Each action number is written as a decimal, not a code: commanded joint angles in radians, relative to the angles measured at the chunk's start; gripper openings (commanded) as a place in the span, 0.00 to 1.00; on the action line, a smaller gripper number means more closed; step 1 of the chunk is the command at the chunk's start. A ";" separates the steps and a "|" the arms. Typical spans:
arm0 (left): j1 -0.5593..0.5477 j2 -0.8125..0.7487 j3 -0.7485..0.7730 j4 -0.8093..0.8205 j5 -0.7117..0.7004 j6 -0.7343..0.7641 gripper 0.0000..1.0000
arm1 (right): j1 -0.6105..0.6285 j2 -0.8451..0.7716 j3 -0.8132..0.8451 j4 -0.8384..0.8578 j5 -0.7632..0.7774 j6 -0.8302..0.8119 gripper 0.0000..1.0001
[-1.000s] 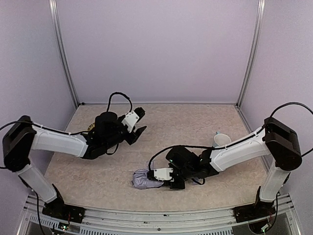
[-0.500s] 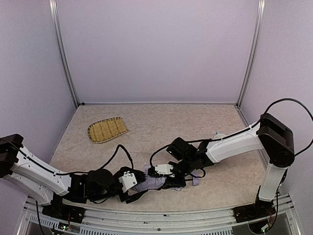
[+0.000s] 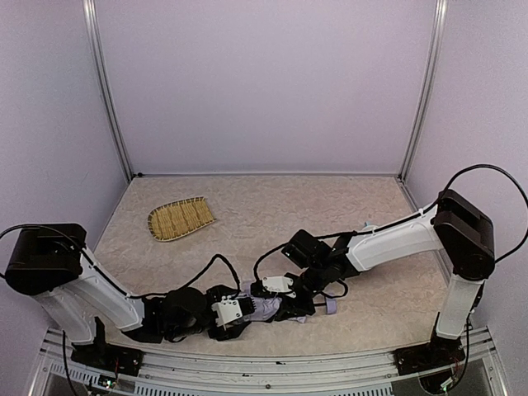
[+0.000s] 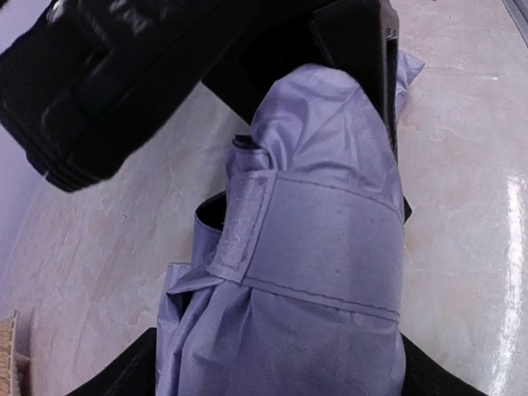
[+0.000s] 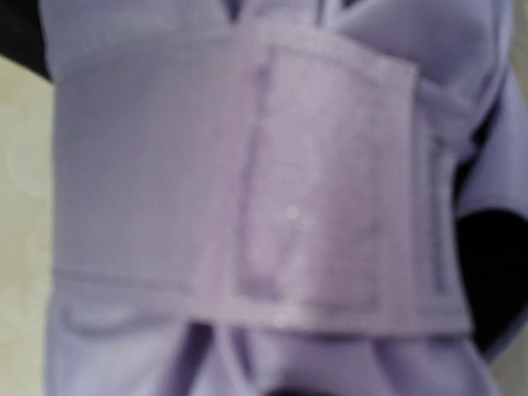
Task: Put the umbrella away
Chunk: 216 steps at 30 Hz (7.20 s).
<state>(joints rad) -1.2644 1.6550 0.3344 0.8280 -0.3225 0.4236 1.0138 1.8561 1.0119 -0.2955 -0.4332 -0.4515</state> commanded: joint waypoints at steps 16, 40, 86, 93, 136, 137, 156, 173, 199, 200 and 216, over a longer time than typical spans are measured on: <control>0.020 0.109 -0.008 0.009 0.187 -0.022 0.00 | 0.017 0.012 -0.047 -0.174 0.168 0.140 0.29; -0.049 0.123 -0.011 -0.008 0.087 0.024 0.00 | -0.308 -0.073 0.188 -0.054 -0.217 0.611 0.55; 0.007 -0.014 -0.010 -0.169 0.323 -0.036 0.00 | -0.277 0.080 0.229 0.308 -0.354 0.700 0.00; 0.052 0.009 0.035 -0.208 0.386 -0.101 0.00 | -0.246 0.020 0.194 0.076 -0.242 0.482 0.09; 0.252 -0.117 0.223 -0.432 0.456 -0.282 0.97 | 0.135 -0.194 -0.222 0.169 0.634 -0.083 0.00; 0.247 -0.166 0.210 -0.402 0.416 -0.275 0.99 | 0.134 -0.208 -0.216 0.167 0.632 -0.082 0.00; 0.234 -0.687 0.064 -0.079 0.413 -0.292 0.71 | -0.059 -0.500 0.307 -0.095 0.172 -0.086 0.00; 0.149 -0.196 0.211 0.445 0.481 -0.279 0.66 | -0.056 -0.428 0.504 -0.108 0.177 -0.091 0.00; 0.136 -0.418 0.099 0.214 0.457 -0.327 0.00 | -0.253 -0.485 0.472 -0.175 0.182 0.028 0.00; 0.147 -0.431 0.083 0.209 0.455 -0.332 0.00 | -0.259 -0.491 0.476 -0.173 0.167 0.035 0.00; 0.355 -0.278 0.186 -0.031 0.506 -0.075 0.00 | -0.138 -0.558 0.485 -0.366 -0.404 -0.145 0.00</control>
<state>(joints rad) -0.9760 1.2934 0.4988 0.9459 0.1719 0.2398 0.7959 1.3907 1.4719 -0.6479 -0.6163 -0.5114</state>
